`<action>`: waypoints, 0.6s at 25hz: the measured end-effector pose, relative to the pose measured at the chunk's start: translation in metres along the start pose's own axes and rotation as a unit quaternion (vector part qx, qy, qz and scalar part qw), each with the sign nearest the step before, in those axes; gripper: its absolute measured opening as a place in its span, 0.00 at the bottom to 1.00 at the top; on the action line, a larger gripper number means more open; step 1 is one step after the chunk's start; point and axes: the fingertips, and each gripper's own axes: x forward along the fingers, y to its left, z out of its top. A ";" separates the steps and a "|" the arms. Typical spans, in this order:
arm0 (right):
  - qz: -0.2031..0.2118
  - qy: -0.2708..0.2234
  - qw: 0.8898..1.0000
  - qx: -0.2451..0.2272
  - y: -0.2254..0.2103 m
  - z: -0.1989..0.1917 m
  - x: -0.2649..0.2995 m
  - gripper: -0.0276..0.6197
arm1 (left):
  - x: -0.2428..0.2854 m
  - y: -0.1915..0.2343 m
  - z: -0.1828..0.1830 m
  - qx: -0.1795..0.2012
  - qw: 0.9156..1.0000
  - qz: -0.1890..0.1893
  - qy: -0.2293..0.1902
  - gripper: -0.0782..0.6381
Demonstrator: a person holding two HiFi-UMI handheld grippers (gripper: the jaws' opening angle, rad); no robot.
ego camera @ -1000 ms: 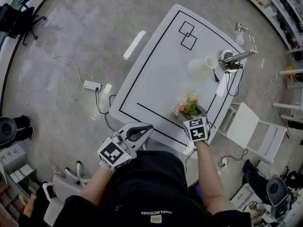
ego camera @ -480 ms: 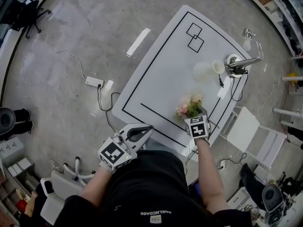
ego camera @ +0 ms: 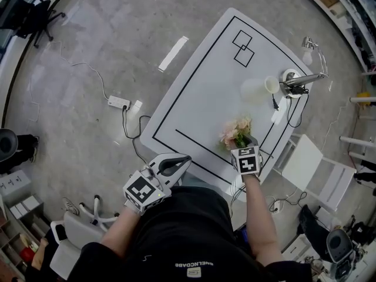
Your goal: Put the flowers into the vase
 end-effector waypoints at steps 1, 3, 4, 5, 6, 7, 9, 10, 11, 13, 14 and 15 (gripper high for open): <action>0.001 -0.002 1.000 0.001 0.000 0.001 -0.001 0.27 | 0.001 -0.001 0.000 0.000 1.000 -0.002 0.000 0.11; 0.002 -0.005 1.000 0.003 0.001 0.004 -0.007 0.23 | 0.002 -0.002 0.000 0.002 1.000 -0.005 0.000 0.11; 0.003 -0.009 1.000 0.004 0.001 0.005 -0.010 0.22 | 0.003 -0.003 0.001 0.002 1.000 -0.007 0.000 0.11; 0.003 -0.016 1.000 0.007 0.000 0.007 -0.013 0.21 | 0.003 -0.004 0.001 0.003 1.000 -0.009 0.000 0.11; 0.005 -0.024 1.000 0.014 -0.001 0.010 -0.017 0.20 | 0.004 -0.005 0.001 0.004 1.000 -0.011 0.000 0.11; 0.007 -0.034 0.999 0.025 -0.002 0.014 -0.021 0.20 | 0.004 -0.005 0.002 0.004 1.000 -0.013 0.000 0.11; 0.010 -0.059 0.997 0.050 -0.005 0.023 -0.032 0.18 | 0.004 -0.005 0.002 0.005 1.000 -0.016 0.001 0.11; 0.012 -0.072 0.995 0.061 -0.007 0.027 -0.037 0.18 | 0.004 -0.004 0.002 0.006 1.000 -0.016 0.002 0.11; 0.014 -0.085 0.994 0.072 -0.009 0.031 -0.043 0.18 | 0.005 -0.004 0.002 0.007 1.000 -0.017 0.003 0.11; 0.020 -0.111 0.989 0.094 -0.014 0.039 -0.055 0.17 | 0.008 -0.003 0.004 0.008 1.000 -0.023 0.003 0.11; 0.024 -0.126 0.986 0.107 -0.016 0.043 -0.061 0.17 | 0.010 -0.003 0.005 0.009 1.000 -0.026 0.002 0.11; 0.028 -0.143 0.982 0.120 -0.019 0.047 -0.068 0.17 | 0.013 -0.004 0.006 0.010 1.000 -0.030 0.001 0.11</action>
